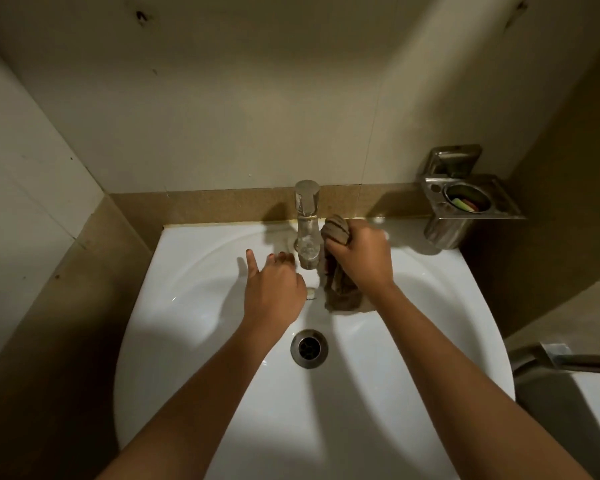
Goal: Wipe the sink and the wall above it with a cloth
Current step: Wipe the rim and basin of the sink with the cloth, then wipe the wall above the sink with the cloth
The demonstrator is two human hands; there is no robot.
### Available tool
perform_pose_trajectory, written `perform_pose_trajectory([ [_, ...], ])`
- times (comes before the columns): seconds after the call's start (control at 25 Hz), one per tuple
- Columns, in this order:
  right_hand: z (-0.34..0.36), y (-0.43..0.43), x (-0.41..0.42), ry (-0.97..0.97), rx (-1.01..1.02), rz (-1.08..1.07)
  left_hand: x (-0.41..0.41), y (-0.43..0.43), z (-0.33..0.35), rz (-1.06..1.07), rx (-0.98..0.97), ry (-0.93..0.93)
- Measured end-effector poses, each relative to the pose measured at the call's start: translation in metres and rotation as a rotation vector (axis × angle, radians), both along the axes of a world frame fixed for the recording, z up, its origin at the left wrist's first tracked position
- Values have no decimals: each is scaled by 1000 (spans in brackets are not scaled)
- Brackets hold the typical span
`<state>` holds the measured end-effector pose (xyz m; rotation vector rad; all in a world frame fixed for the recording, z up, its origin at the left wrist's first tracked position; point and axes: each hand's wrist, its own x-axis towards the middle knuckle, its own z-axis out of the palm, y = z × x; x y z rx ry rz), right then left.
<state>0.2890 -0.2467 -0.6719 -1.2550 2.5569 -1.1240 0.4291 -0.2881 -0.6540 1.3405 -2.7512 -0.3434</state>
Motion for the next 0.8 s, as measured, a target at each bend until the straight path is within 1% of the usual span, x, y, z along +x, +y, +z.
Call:
perform_pose_trajectory([
  [0.04, 11, 2, 4, -175, -111, -23, -1, 1, 2, 26, 30, 51],
  [0.08, 21, 5, 11, -254, -232, -32, -1, 1, 3, 47, 57, 111],
  [0.12, 31, 11, 22, -231, -342, -33, 1, 0, 3, 62, 83, 172],
  [0.2, 43, 24, 47, -74, -472, 13, 5, -1, 5, 97, 144, 278],
  [0.28, 46, 26, 64, 3, -479, 37, 12, -3, 8, 161, 206, 367],
  [0.36, 48, 18, 73, 28, -400, 27, 19, -6, 9, 170, 251, 457],
  [0.44, 45, 7, 78, 226, -259, 43, 27, -10, 7, 141, 283, 487],
  [0.52, 47, 6, 81, 339, -108, 96, 36, -11, 8, 171, 321, 507],
  [0.68, 79, 29, 73, 355, 268, 338, 54, -10, 12, 273, 382, 631],
  [0.76, 104, 47, 64, 283, 391, 372, 61, -9, 17, 286, 375, 627],
  [0.8, 117, 56, 59, 220, 401, 346, 63, -9, 22, 292, 359, 615],
])
